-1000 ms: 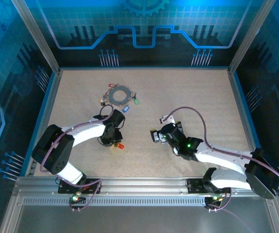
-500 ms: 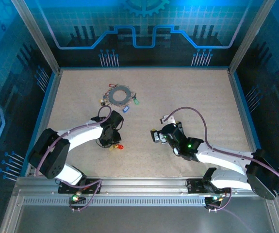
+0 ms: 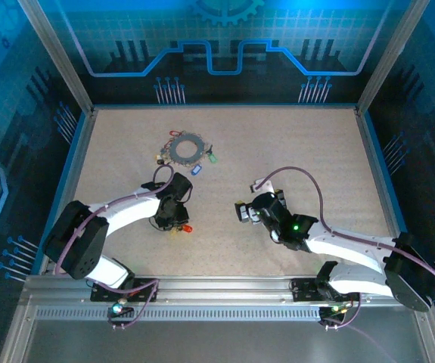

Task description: Put the keys on the keyring

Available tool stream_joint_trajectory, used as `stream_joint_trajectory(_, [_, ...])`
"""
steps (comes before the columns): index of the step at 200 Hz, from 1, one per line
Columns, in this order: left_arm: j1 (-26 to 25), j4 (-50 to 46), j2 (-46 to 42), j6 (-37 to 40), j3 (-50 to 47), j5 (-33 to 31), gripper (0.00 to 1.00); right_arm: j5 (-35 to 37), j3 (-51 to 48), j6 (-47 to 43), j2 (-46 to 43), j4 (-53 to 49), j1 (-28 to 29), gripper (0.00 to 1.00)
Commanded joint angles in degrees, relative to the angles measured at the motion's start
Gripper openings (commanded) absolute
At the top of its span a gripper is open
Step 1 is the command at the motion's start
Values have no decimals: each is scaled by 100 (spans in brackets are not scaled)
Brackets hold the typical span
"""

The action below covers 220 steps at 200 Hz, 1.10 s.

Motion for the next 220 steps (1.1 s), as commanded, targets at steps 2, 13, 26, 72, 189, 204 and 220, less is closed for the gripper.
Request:
stream_joint_trajectory(2, [-50, -148, -28, 69, -27, 179, 37, 134, -90, 126, -126, 54, -18, 100])
stream_joint_trajectory(13, [-49, -121, -98, 11, -64, 243, 37, 134, -95, 126, -133, 61, -19, 100])
stream_joint_trajectory(26, [-50, -74, -155, -63, -125, 310, 37, 135, -103, 135, -133, 63, -26, 100])
stream_joint_trajectory(72, [-68, -75, -225, -224, -273, 394, 36, 134, -111, 134, -159, 63, -27, 100])
stream_joint_trajectory(189, [-59, -104, -104, -190, -83, -32, 24, 118, -235, 184, -300, 120, -79, 100])
stream_joint_trajectory(204, [-59, -136, -55, -138, -39, -43, 24, 112, -243, 184, -317, 122, -88, 100])
stream_joint_trajectory(220, [-59, -165, -60, -105, -11, -74, 24, 105, -256, 190, -335, 125, -95, 100])
